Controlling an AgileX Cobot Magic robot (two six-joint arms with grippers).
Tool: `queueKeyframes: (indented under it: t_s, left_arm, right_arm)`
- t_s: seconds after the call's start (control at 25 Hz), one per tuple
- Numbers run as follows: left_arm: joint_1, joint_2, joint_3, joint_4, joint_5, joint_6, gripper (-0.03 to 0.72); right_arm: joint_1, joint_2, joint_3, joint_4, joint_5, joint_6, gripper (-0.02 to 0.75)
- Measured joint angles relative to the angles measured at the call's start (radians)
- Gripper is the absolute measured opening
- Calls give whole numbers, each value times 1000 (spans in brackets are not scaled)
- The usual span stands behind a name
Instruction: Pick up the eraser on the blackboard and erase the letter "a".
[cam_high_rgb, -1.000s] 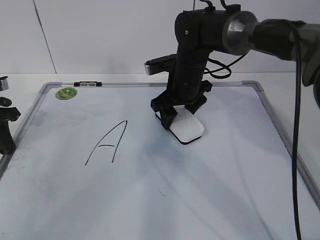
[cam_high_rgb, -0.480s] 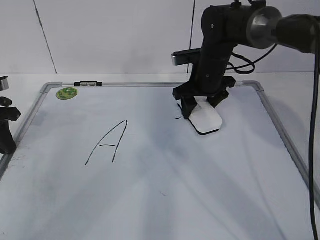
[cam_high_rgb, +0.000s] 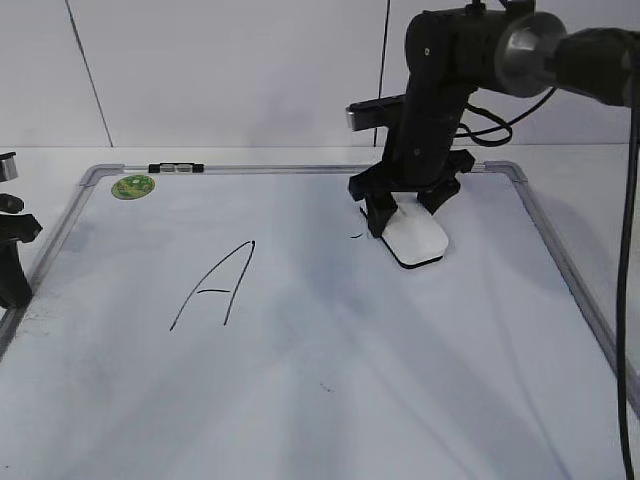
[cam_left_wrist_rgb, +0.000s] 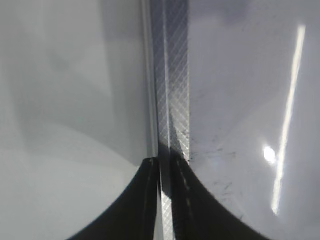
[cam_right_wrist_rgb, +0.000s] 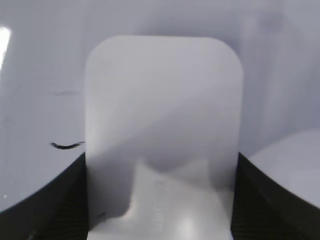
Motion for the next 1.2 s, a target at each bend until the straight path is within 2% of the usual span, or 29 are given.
queueKeyframes:
  t_s: [0.32, 0.48, 0.84, 1.0, 1.2]
  left_arm:
    - [0, 0, 0, 0, 0, 0, 57]
    - [0, 0, 0, 2, 0, 0, 57]
    - [0, 0, 0, 4, 0, 0, 61]
    - [0, 0, 0, 4, -2, 0, 62]
    - [0, 0, 0, 4, -2, 0, 62]
  right_arm:
    - [132, 12, -7, 1, 0, -18, 523]
    - [153, 16, -12, 8, 0, -41, 523]
    - [136, 20, -14, -19, 6, -32, 523]
    - [95, 20, -14, 25, 8, -22, 523]
    - [5, 20, -15, -5, 10, -1, 523]
